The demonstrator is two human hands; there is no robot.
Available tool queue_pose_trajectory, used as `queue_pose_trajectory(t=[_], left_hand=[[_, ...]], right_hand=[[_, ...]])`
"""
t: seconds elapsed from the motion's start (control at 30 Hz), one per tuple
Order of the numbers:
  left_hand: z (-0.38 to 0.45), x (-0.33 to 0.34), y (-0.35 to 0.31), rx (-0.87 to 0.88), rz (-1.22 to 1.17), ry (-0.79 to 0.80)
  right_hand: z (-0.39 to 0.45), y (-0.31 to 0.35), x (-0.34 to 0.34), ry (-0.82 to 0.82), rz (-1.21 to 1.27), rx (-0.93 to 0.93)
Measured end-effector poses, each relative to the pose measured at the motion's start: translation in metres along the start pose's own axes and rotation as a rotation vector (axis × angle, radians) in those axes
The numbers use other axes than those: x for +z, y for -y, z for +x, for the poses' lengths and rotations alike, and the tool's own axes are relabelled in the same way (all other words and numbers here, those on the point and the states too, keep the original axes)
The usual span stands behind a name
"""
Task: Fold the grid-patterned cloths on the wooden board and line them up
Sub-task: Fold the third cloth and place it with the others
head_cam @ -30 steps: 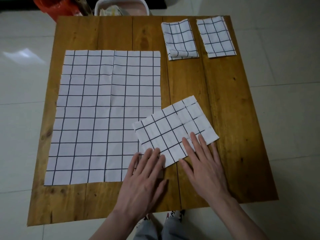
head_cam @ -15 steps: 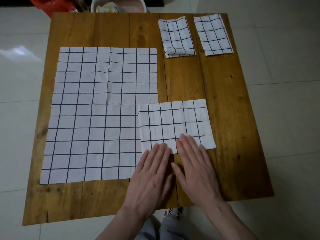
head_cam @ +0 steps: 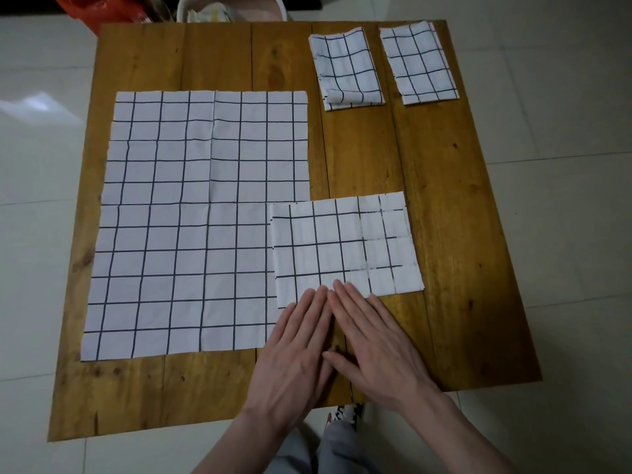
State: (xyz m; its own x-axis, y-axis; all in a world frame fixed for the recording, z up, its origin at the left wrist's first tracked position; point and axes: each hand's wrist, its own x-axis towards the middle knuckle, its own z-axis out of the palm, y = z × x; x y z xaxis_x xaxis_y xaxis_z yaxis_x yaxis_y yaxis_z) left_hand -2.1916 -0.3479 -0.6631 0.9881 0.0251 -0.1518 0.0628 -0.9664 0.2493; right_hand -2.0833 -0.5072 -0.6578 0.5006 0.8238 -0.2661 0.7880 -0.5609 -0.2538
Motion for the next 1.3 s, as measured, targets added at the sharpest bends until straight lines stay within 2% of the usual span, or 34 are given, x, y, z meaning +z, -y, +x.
queue_pose_trajectory(t=[0.5, 0.83, 1.13, 1.3], left_hand=[[-0.008, -0.002, 0.006, -0.109, -0.006, 0.042], [-0.016, -0.003, 0.011, -0.171, 0.004, 0.017], [-0.016, -0.003, 0.008, -0.189, -0.003, 0.027], [-0.013, -0.003, -0.008, -0.258, -0.028, 0.009]], right_hand=[[-0.022, -0.039, -0.001, -0.048, -0.034, 0.071], [-0.043, -0.067, 0.002, -0.078, 0.008, 0.255], [-0.041, -0.060, 0.006, -0.133, 0.090, 0.307], [-0.039, -0.060, -0.005, -0.186, 0.084, 0.317]])
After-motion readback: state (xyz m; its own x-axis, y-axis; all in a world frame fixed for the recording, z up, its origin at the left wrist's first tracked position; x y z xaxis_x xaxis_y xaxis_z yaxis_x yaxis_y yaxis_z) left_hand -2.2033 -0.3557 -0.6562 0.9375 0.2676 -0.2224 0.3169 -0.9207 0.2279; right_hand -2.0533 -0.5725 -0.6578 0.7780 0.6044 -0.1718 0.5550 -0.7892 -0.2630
